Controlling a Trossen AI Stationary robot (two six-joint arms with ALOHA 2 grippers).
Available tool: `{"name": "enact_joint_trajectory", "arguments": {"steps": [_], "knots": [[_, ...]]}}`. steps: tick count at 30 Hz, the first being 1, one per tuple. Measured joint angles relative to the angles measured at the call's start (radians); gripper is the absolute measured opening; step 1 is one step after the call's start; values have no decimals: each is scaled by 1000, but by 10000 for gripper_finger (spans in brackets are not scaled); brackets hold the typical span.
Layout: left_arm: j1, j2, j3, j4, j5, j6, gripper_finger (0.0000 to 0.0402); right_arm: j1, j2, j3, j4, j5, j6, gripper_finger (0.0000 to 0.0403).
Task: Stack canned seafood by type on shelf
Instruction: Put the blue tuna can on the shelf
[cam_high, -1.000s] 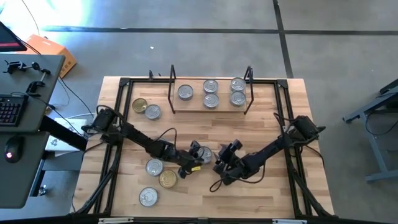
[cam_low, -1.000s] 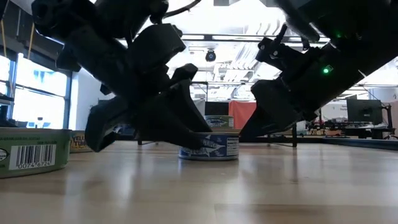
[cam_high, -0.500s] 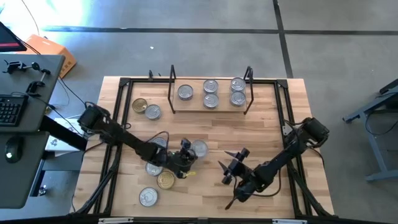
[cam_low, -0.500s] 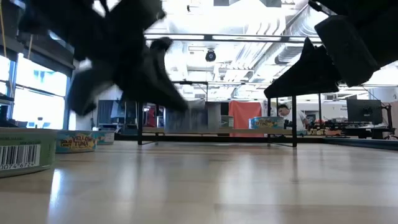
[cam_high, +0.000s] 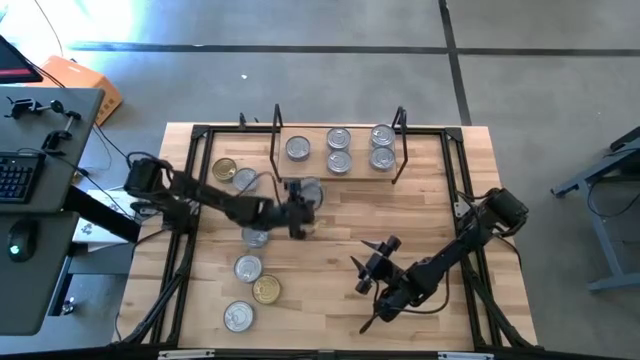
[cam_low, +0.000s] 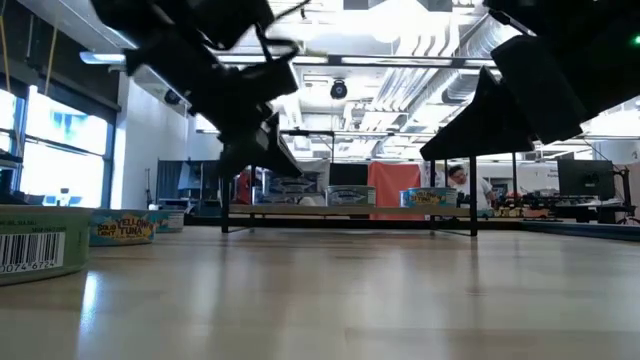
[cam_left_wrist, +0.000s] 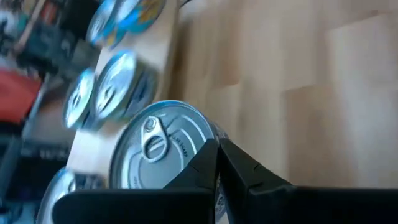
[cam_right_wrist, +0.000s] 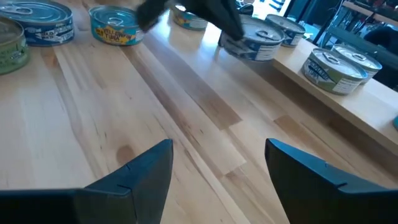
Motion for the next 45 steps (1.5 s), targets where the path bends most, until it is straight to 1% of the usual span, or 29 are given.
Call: {"name": "enact_joint_trajectory", "arguments": {"steps": [4, 7, 10, 19, 29, 37, 45], "knots": [[90, -13, 0, -26, 38, -31, 0, -9, 0, 0, -2, -9, 0, 247], [145, -22, 1, -51, 130, -59, 0, -15, 0, 0, -3, -10, 0, 247], [188, -22, 1, -93, 165, -88, 1, -19, 0, 0, -3, -21, 0, 247], [251, -22, 2, -123, 186, -76, 1, -19, 0, 0, -2, -27, 3, 247], [264, -29, 2, -106, 180, -72, 1, -19, 1, 0, -2, -27, 2, 247], [269, -79, 2, -109, 173, -49, 0, -19, 1, 0, -2, -27, 3, 247], [321, -91, 2, -105, 177, -19, 0, -19, 1, 0, -2, -27, 3, 247]]}}
